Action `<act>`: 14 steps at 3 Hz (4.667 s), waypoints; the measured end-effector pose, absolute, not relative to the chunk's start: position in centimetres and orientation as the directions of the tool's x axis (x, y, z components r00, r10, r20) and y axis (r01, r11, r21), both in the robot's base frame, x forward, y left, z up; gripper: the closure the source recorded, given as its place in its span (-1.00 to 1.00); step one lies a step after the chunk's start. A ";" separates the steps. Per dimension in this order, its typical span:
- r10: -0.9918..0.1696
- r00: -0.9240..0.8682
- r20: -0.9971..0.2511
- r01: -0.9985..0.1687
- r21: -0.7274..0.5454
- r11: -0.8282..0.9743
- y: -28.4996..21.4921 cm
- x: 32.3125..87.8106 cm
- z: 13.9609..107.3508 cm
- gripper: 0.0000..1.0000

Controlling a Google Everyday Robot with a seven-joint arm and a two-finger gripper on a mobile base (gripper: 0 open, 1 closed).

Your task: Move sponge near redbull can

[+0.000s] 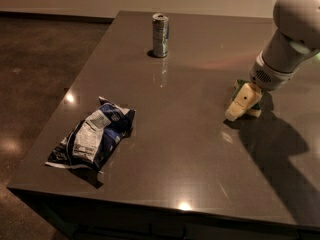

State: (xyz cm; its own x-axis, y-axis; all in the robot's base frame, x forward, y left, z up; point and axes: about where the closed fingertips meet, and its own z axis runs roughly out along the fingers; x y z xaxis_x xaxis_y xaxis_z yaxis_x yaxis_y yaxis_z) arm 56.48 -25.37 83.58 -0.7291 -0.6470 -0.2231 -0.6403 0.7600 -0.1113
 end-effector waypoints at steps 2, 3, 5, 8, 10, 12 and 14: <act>-0.647 -0.731 -0.218 -0.640 -0.108 0.760 -25.4 57.7 84.0 0.00; -0.679 -0.696 -0.232 -0.672 -0.121 0.730 -23.9 59.9 85.4 0.61; -0.741 -0.620 -0.256 -0.736 -0.138 0.663 -20.3 65.1 87.2 1.00; -0.801 -0.487 -0.348 -0.808 -0.169 0.565 -12.9 74.1 86.5 1.00; -0.813 -0.459 -0.358 -0.816 -0.193 0.545 -10.4 76.1 85.7 0.70; -0.817 -0.457 -0.353 -0.820 -0.189 0.540 -9.9 76.3 85.0 -0.23; -0.819 -0.457 -0.348 -0.823 -0.183 0.537 -9.7 76.5 84.3 -1.00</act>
Offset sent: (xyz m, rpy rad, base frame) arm 0.0188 -0.0003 0.0127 -0.0016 -0.0006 0.0026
